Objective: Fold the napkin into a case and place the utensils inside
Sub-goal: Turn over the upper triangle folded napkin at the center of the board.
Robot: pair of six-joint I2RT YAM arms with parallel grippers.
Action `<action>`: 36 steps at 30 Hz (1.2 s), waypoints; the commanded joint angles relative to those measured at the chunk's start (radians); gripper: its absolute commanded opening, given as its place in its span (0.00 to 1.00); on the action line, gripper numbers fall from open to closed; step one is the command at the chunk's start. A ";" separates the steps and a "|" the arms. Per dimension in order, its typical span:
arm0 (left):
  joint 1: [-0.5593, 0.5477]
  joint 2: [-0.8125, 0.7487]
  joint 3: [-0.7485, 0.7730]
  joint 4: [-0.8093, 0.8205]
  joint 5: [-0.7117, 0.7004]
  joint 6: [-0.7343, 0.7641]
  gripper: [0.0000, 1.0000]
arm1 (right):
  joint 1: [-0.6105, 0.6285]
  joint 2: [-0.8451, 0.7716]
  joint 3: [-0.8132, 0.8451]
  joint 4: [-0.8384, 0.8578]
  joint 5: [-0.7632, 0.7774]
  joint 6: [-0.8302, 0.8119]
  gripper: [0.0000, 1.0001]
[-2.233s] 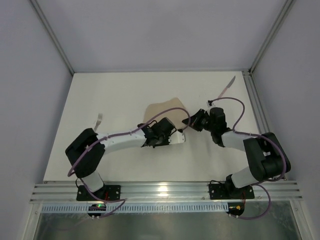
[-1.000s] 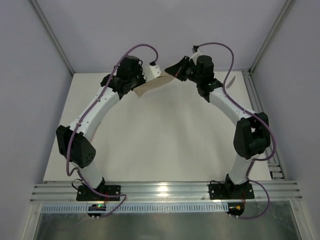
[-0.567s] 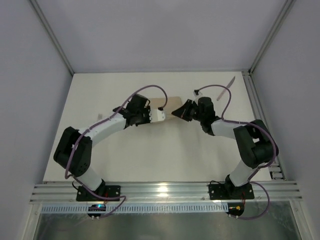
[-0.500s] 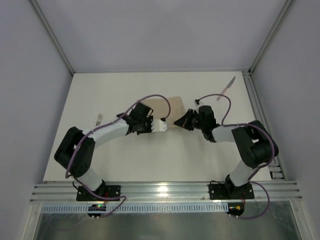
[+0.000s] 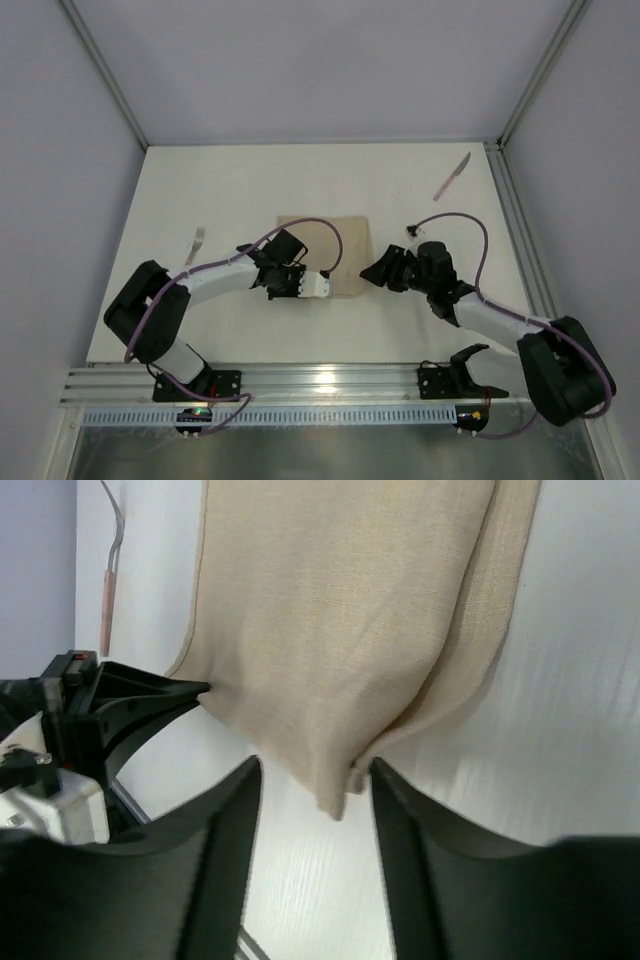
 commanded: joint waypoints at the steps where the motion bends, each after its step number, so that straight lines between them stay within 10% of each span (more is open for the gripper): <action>1: -0.001 -0.012 0.003 -0.046 0.000 -0.013 0.00 | -0.001 -0.247 0.092 -0.275 0.082 -0.185 0.59; 5: 0.001 -0.044 0.009 -0.056 0.031 -0.011 0.00 | 0.000 -0.491 0.161 -0.475 0.103 -0.414 0.72; 10: 0.033 -0.084 0.006 -0.085 0.098 0.016 0.00 | 0.013 -0.627 0.137 -0.267 -0.011 -0.804 0.73; 13: 0.059 -0.092 0.026 -0.106 0.146 0.031 0.00 | 0.039 -0.598 0.120 -0.184 -0.081 -0.976 0.73; 18: 0.092 -0.098 0.044 -0.152 0.181 0.044 0.00 | 0.305 -0.396 0.254 -0.536 -0.005 -1.400 0.73; 21: 0.092 -0.092 0.027 -0.128 0.178 0.039 0.01 | 0.318 -0.323 0.262 -0.417 0.136 -1.206 0.70; 23: 0.092 -0.083 0.024 -0.119 0.164 0.033 0.09 | 0.277 -0.239 0.310 -0.418 0.205 -0.910 0.49; 31: 0.092 -0.118 0.046 -0.154 0.195 -0.076 0.61 | 0.045 0.020 0.370 -0.475 -0.117 -0.313 0.41; 36: 0.090 -0.228 0.079 -0.195 0.213 -0.200 0.46 | 0.037 0.146 0.388 -0.521 -0.118 -0.297 0.42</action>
